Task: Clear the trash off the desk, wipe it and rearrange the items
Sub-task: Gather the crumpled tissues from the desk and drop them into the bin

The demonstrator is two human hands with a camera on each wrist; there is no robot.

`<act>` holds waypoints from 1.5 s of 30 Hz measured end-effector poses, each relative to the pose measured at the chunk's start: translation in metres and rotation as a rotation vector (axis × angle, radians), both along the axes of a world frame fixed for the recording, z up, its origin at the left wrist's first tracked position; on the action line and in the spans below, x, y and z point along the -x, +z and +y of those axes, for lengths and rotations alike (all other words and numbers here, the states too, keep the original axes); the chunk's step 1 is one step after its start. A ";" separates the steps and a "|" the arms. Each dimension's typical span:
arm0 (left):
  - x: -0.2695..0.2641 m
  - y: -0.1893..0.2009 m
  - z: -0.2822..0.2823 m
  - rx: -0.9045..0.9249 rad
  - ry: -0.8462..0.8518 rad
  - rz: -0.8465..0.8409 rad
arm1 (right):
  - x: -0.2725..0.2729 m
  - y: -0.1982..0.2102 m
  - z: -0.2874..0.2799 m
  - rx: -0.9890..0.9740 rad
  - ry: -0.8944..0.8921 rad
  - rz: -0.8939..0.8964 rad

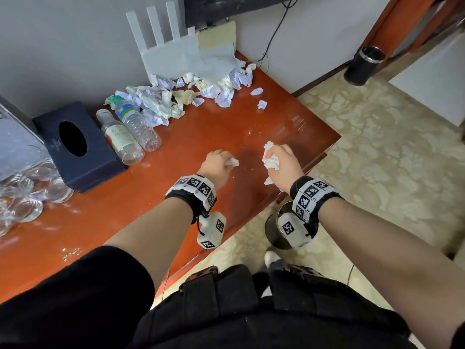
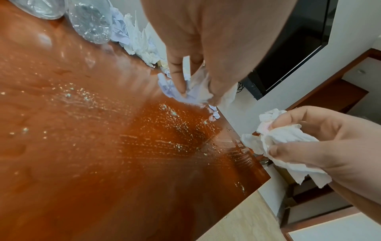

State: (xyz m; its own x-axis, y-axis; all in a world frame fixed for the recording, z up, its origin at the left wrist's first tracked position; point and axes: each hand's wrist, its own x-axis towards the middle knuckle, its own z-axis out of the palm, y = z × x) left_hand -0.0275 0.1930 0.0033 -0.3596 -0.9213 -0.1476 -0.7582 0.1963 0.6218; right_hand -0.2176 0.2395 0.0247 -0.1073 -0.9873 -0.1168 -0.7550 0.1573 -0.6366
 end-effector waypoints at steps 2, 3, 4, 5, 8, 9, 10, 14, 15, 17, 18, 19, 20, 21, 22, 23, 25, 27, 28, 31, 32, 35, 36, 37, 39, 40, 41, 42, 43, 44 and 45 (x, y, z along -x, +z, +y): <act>0.001 -0.002 0.000 -0.015 -0.005 0.007 | 0.004 -0.002 0.005 0.001 -0.003 -0.010; 0.003 -0.003 0.000 -0.021 -0.007 0.013 | 0.007 -0.002 0.007 0.002 -0.003 -0.012; 0.005 -0.005 0.000 -0.026 -0.007 0.020 | 0.010 -0.003 0.010 0.001 -0.004 -0.014; 0.008 -0.005 0.001 -0.029 -0.006 0.022 | 0.013 -0.004 0.012 0.000 -0.009 -0.020; 0.023 -0.006 0.005 -0.031 -0.016 0.009 | 0.027 -0.007 0.018 -0.002 -0.026 -0.043; 0.029 -0.007 0.006 -0.031 -0.023 0.006 | 0.033 -0.009 0.019 -0.003 -0.027 -0.045; 0.036 -0.006 0.007 -0.036 -0.028 0.004 | 0.039 -0.010 0.021 -0.003 -0.029 -0.048; 0.073 -0.006 0.012 -0.065 -0.039 -0.004 | 0.074 -0.015 0.030 -0.010 -0.047 -0.076; 0.083 -0.006 0.014 -0.066 -0.045 -0.004 | 0.084 -0.018 0.033 -0.013 -0.052 -0.075; 0.106 -0.007 0.020 -0.057 -0.060 -0.004 | 0.107 -0.023 0.039 -0.019 -0.065 -0.062; 0.118 -0.009 0.023 -0.053 -0.066 -0.007 | 0.119 -0.025 0.042 -0.028 -0.071 -0.054; 0.131 -0.010 0.027 -0.055 -0.066 -0.012 | 0.131 -0.028 0.046 -0.041 -0.074 -0.049; 0.145 -0.013 0.030 -0.065 -0.061 -0.015 | 0.144 -0.030 0.050 -0.052 -0.073 -0.048; 0.158 -0.015 0.034 -0.079 -0.061 -0.021 | 0.156 -0.033 0.054 -0.059 -0.074 -0.052; 0.172 -0.018 0.037 -0.084 -0.071 -0.024 | 0.169 -0.035 0.057 -0.066 -0.076 -0.056; 0.185 -0.021 0.040 -0.085 -0.086 -0.027 | 0.181 -0.038 0.060 -0.073 -0.079 -0.052; 0.210 -0.028 0.046 -0.083 -0.120 -0.035 | 0.204 -0.046 0.065 -0.096 -0.086 -0.021; 0.232 -0.036 0.051 -0.081 -0.145 -0.047 | 0.223 -0.056 0.069 -0.119 -0.094 -0.001; 0.241 -0.042 0.053 -0.077 -0.151 -0.051 | 0.231 -0.062 0.071 -0.119 -0.100 0.000; 0.266 -0.064 0.060 -0.081 -0.146 -0.038 | 0.252 -0.081 0.077 -0.135 -0.102 0.010; 0.272 -0.072 0.062 -0.089 -0.145 -0.048 | 0.258 -0.088 0.080 -0.148 -0.095 0.013; 0.285 -0.103 0.072 -0.123 -0.145 -0.088 | 0.271 -0.115 0.089 -0.165 -0.101 -0.013; 0.288 -0.113 0.076 -0.124 -0.144 -0.098 | 0.274 -0.125 0.092 -0.172 -0.108 -0.017; 0.290 -0.124 0.079 -0.126 -0.144 -0.108 | 0.276 -0.135 0.095 -0.186 -0.119 -0.021; 0.293 -0.145 0.085 -0.150 -0.155 -0.125 | 0.279 -0.154 0.100 -0.221 -0.140 -0.026; 0.294 -0.155 0.088 -0.167 -0.164 -0.138 | 0.280 -0.164 0.102 -0.232 -0.145 -0.034; 0.295 -0.166 0.091 -0.178 -0.171 -0.149 | 0.281 -0.173 0.104 -0.236 -0.152 -0.044; 0.296 -0.176 0.093 -0.187 -0.177 -0.158 | 0.281 -0.183 0.106 -0.234 -0.159 -0.050; 0.296 -0.186 0.095 -0.194 -0.183 -0.161 | 0.280 -0.192 0.107 -0.231 -0.166 -0.049; 0.296 -0.196 0.097 -0.201 -0.188 -0.164 | 0.280 -0.200 0.108 -0.227 -0.171 -0.045; 0.295 -0.206 0.099 -0.205 -0.192 -0.167 | 0.279 -0.208 0.109 -0.224 -0.173 -0.038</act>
State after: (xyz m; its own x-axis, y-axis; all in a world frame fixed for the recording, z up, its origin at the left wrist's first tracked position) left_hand -0.3228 0.2924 -0.2030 -0.4788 -0.7842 -0.3947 -0.8145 0.2290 0.5331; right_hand -0.4964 0.3487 -0.1837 -0.2635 -0.9039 -0.3369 -0.6806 0.4217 -0.5991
